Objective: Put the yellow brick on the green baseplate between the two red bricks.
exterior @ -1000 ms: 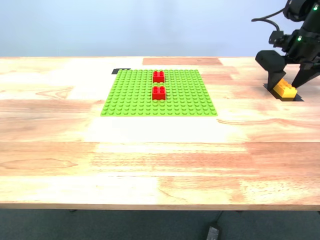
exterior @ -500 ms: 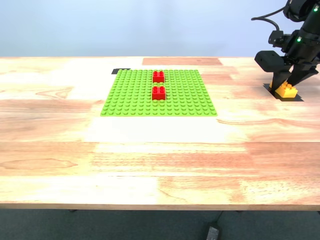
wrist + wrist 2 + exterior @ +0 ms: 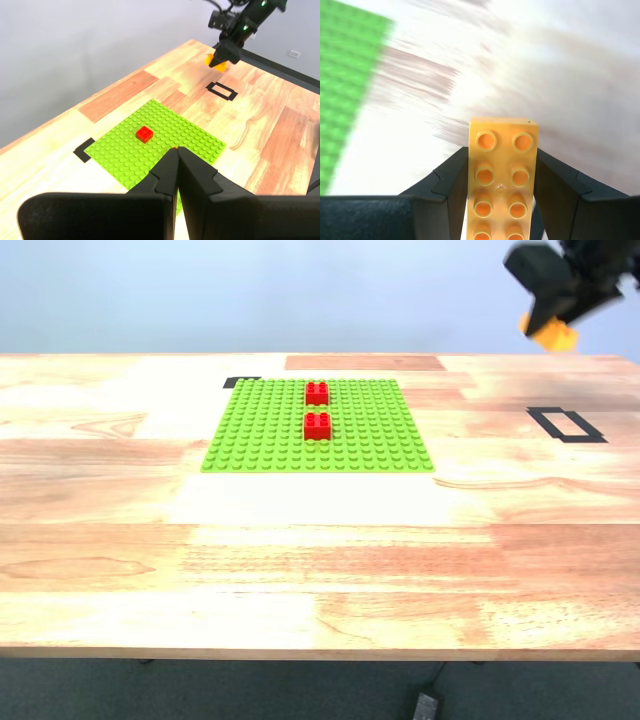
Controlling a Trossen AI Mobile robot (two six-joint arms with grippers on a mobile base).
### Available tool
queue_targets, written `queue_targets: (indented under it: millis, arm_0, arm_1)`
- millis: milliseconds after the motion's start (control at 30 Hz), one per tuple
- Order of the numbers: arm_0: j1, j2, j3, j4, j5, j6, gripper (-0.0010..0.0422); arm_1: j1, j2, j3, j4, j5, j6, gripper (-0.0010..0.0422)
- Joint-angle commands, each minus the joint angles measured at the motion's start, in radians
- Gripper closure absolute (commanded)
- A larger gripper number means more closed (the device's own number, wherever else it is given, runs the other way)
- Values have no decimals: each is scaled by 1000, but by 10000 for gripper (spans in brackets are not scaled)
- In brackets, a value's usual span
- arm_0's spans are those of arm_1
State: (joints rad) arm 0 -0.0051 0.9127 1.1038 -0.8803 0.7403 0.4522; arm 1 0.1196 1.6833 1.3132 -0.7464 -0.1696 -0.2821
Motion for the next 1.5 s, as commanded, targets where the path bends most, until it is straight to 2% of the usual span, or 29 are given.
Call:
queue_targets:
  millis: [33,267,467,600,700,833,1133,1500]
  arm_0:
    - [0,0,0,-3,0,-1,413]
    - [0,0,-1,-3,0,-3,412]
    - [0,0,-1,-3,-8,-3,413]
    - [0,0,-1,-4,-8,-3,412]
    - [0,0,-1,-3,-8,-3,412]
    - [0,0,-1,-3,-8,-3,412]
    - [0,0,-1,-4,-8,-3,412]
    - [0,-1,-1,-3,-7,-3,413]
  arm_1:
    - [66,4,79,-45,-63,-64,406]
    - [254,94,233,-138,-60,-262,406]
    - [391,171,317,-145,-54,-439,406]
    - [470,237,376,-144,22,-502,406]
    - [513,305,430,-169,30,-544,406]
    - [560,394,485,-178,85,-605,406]
    - [621,515,529,-166,98,-634,406]
    - [638,543,489,-112,90,-637,406]
